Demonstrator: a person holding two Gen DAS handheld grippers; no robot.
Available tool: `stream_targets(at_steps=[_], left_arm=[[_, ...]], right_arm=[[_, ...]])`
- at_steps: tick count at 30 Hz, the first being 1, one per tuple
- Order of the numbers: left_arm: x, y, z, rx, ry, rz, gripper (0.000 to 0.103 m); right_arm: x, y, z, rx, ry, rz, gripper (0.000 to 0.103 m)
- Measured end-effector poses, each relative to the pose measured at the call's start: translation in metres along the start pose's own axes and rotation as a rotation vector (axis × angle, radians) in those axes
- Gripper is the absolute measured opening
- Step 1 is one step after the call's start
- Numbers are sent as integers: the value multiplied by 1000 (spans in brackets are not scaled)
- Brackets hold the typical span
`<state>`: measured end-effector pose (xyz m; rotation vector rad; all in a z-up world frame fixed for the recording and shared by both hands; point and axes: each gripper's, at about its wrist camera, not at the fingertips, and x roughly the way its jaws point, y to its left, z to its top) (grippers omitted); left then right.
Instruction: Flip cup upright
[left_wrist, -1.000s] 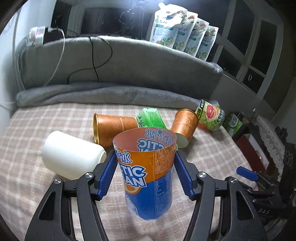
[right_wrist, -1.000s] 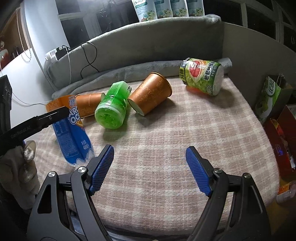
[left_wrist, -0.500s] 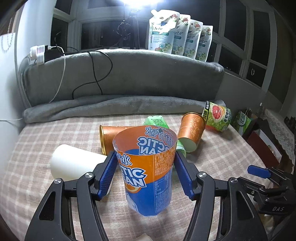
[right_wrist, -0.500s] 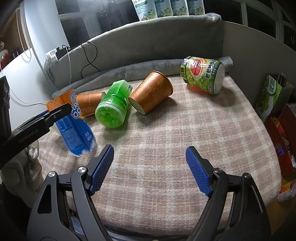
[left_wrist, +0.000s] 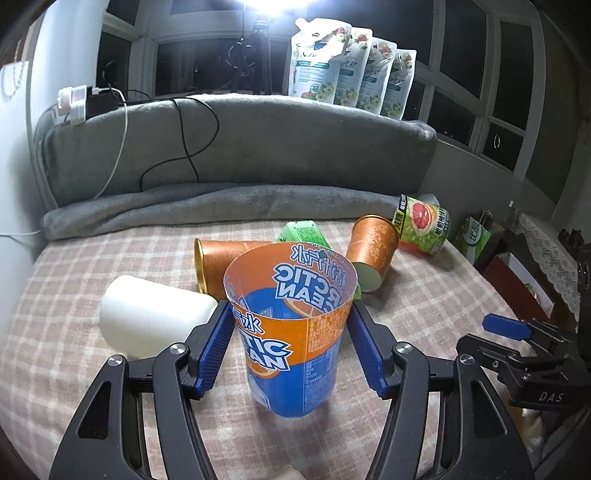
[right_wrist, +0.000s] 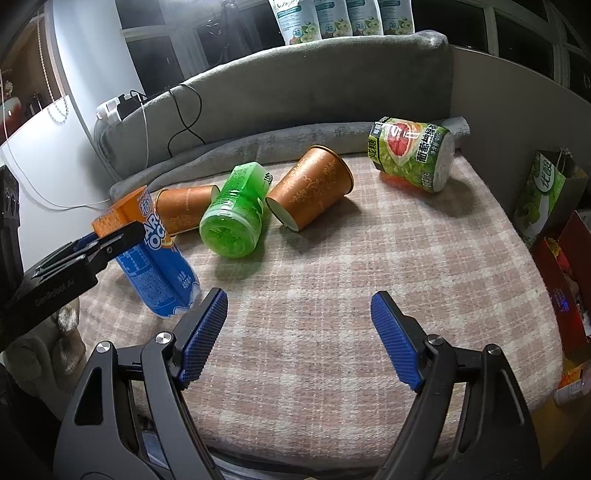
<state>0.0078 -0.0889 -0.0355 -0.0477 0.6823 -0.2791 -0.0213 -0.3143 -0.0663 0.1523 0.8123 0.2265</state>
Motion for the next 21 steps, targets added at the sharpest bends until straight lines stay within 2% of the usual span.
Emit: stream_targets(at_steps=[11,16,21], left_arm=[[-4,-1,-7,-2,46,-55,63],[-4,5,-8,-33,84,-102,70],[-3,6,-8,-36,111,-125,72]], right_arm=[[-4,4,1,-6,-12,10,83],[-6,5,2,-6,-15,19,83],[-9,8,4,-10,-21,26,83]])
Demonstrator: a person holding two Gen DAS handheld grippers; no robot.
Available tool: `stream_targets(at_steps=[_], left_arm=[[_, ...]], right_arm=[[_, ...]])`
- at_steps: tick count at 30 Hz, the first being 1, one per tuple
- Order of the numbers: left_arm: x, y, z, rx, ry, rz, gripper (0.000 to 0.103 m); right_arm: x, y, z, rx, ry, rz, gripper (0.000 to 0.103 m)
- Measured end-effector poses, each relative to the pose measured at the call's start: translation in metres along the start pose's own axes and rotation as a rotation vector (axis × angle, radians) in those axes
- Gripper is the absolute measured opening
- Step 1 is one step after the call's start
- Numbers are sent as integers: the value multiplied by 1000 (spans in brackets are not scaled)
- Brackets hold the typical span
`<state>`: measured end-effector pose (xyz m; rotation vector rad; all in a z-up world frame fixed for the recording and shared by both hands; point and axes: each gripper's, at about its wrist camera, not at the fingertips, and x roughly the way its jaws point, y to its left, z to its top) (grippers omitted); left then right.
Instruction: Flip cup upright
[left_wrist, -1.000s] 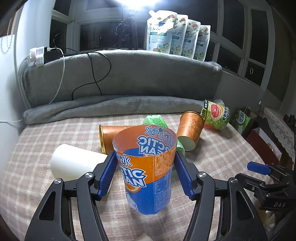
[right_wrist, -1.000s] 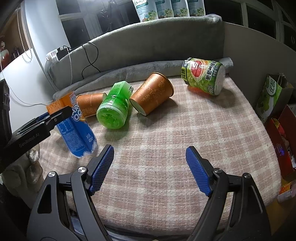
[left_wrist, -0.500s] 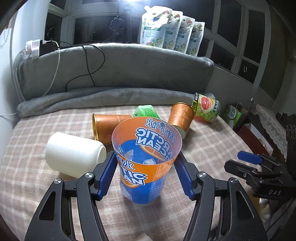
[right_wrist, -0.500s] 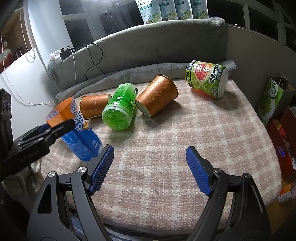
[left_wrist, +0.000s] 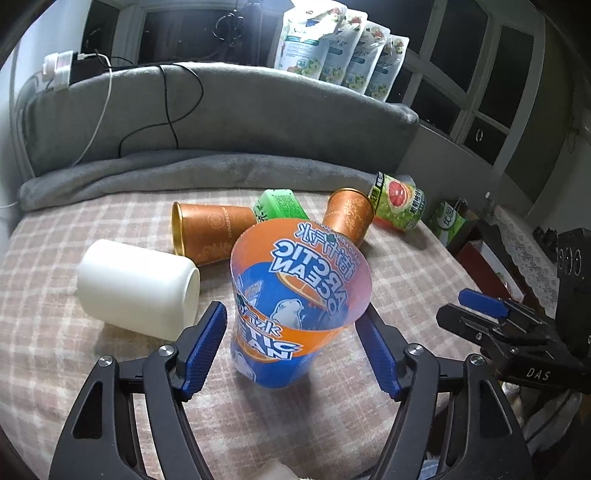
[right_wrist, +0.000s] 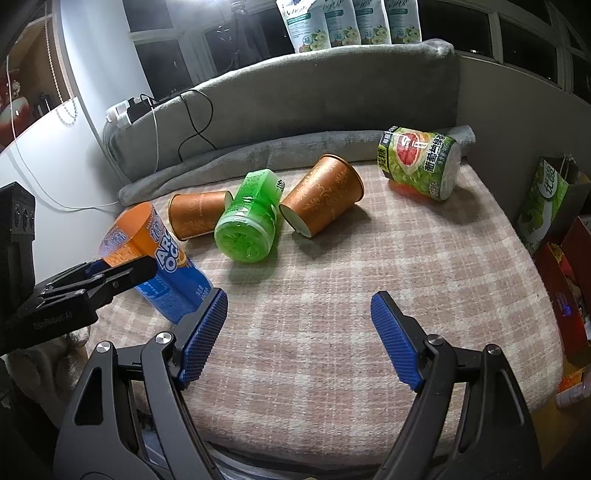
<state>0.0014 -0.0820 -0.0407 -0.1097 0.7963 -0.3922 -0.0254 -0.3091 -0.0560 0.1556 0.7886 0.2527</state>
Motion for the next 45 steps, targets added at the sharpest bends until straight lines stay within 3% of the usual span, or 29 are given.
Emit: stream_targets(at_steps=[4,11,16,19,25,29,33,34,41,45], left_arm=[[-4,0,-1,2,1,-6,79],[-17,7,-4,-5,-8,-1,79],[-33,15,-11,-2,-44,50,79],[-49,20,-12,5,-111,120,79],[-82,28,-11,14,-286,289,82],[-101,33,-9,-1,-387,353,83],[-109,37,-4,-9,-444,383,85],[-110,38,-3,-13,-455,386,85],[-112,40,-1,-28,-489,391,85],[-109,43,-3,-38,-482,373,102]], right_arm=[[-1,1,1,-1,-4,6,83],[-2,6,3,-13,-10,3,83],[-6,10,5,-34,-45,-32,83],[-11,13,8,-47,-86,-60,92],[-24,20,15,-75,-197,-130,92],[-32,20,21,-59,-275,-152,92],[-40,19,25,-48,-361,-182,94],[-43,19,25,-44,-389,-191,102],[-52,31,26,-84,-539,-283,103],[-54,36,25,-101,-563,-295,103]])
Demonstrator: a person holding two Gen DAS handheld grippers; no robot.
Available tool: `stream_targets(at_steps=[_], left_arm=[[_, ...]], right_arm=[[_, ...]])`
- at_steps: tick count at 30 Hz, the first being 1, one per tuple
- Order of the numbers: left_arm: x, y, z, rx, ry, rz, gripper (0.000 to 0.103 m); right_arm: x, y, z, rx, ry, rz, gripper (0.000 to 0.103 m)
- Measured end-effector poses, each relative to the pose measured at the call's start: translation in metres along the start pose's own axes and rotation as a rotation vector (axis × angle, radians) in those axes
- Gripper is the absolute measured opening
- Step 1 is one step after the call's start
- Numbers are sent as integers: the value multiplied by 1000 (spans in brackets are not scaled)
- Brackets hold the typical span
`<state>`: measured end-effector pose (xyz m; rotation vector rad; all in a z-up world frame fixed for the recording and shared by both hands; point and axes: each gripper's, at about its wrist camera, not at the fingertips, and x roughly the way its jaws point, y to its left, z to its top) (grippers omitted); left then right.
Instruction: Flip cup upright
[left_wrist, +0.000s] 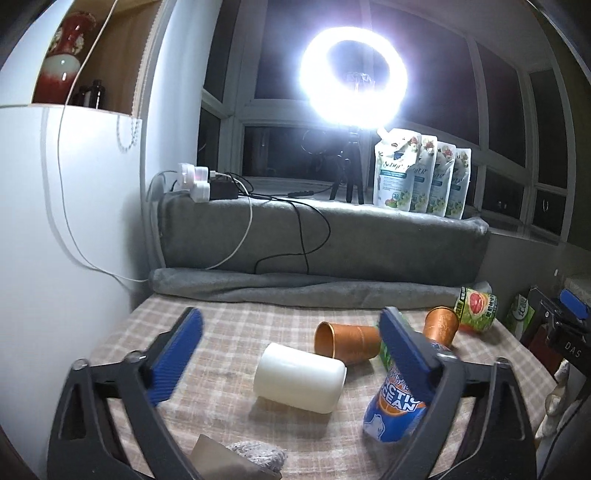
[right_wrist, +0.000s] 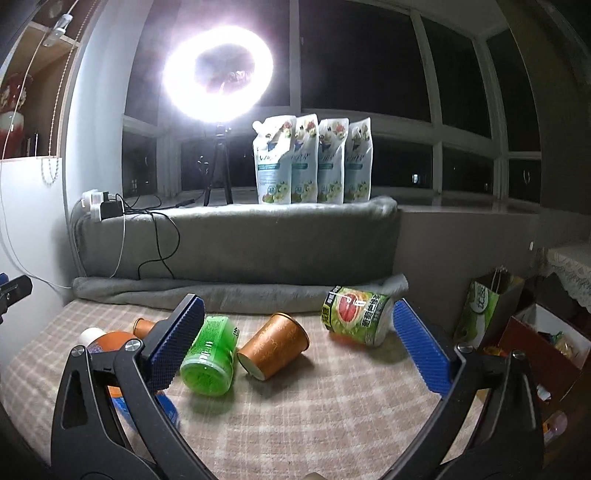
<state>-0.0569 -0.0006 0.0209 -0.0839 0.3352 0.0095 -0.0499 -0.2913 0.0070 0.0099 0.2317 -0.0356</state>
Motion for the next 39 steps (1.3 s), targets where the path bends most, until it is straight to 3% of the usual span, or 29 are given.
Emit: stream_targets(at_steps=[16,39], left_arm=[[7,-3,-7,2,58,-16,103],[9,-9,-5,20,62,-18,103]], right_arm=[[2,0,-4,19,16,7,103],[5,-6,-8,27,27,21,103]])
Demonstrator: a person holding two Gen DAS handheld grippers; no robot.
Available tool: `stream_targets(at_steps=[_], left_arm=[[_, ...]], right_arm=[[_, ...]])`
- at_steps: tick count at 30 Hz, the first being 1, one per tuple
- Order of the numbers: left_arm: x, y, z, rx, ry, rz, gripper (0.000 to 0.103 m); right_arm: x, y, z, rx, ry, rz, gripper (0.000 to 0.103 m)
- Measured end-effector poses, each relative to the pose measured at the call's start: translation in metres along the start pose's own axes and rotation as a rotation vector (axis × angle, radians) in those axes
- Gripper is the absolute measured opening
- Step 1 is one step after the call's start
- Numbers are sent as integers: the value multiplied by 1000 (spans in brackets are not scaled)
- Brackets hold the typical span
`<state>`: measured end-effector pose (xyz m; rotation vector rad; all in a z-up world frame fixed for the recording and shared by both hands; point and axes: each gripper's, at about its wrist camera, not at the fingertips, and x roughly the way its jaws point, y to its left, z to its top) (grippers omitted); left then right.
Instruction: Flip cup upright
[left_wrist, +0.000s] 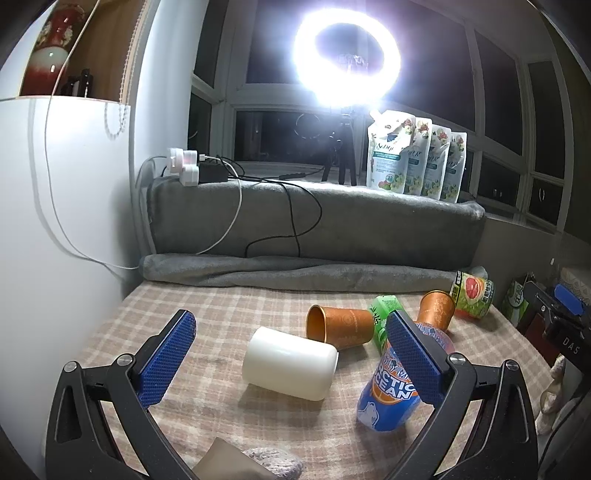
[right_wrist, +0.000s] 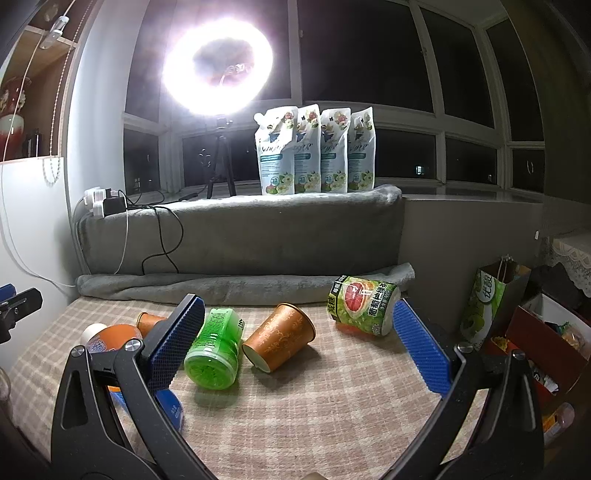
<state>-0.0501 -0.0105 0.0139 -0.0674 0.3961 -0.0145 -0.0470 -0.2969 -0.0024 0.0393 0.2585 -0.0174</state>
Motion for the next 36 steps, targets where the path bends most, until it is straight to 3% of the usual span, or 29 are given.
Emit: stream_targets(at_steps=[36], left_arm=[[1,1,-1,18,-15,15,103]], right_arm=[[4,1,-5,-6,29,15,103]])
